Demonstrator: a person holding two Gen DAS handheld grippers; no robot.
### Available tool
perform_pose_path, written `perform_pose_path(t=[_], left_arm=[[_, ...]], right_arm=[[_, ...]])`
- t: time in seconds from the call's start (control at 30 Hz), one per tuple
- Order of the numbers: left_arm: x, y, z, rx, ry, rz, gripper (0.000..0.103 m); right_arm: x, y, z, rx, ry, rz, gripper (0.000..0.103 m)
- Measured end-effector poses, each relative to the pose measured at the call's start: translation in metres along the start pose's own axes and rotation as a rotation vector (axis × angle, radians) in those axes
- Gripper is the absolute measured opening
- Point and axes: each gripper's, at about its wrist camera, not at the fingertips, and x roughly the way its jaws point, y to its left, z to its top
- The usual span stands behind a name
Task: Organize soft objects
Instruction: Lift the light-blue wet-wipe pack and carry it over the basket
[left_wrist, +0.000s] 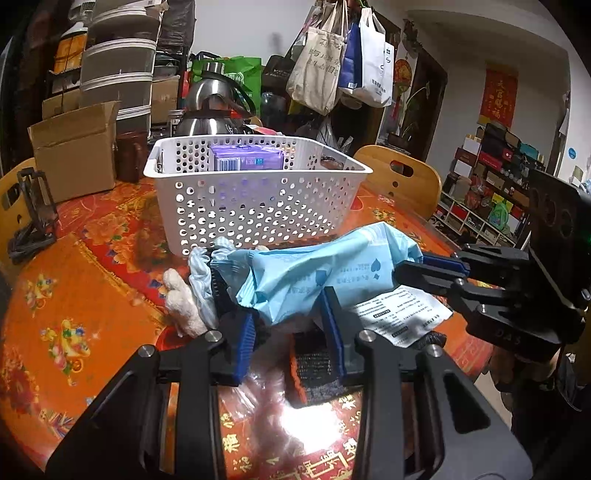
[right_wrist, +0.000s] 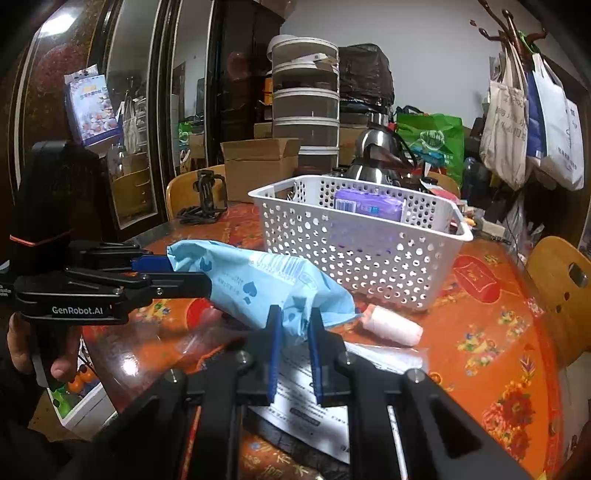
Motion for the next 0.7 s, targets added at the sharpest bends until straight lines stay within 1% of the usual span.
perform_pose_path(t=[0.17, 0.33, 0.57, 0.7], left_arm=[[0.001, -0.001, 0.012, -0.002, -0.022, -0.006, 0.031], [0.004, 0.002, 0.039, -0.002, -0.047, -0.019, 0.031], [0.004, 0.004, 0.093, 0.029, -0.077, -0.013, 0.031], [0.017, 0.014, 0.134, 0.026, -0.077, -0.016, 0.031]], right_arm=[[-0.001, -0.006, 0.007, -0.001, -0.014, -0.013, 0.012], [-0.004, -0.009, 0.026, -0.026, -0.038, -0.038, 0.012], [-0.005, -0.022, 0.072, -0.068, -0.072, -0.078, 0.012], [0.001, -0.033, 0.099, -0.083, -0.082, -0.093, 0.012]])
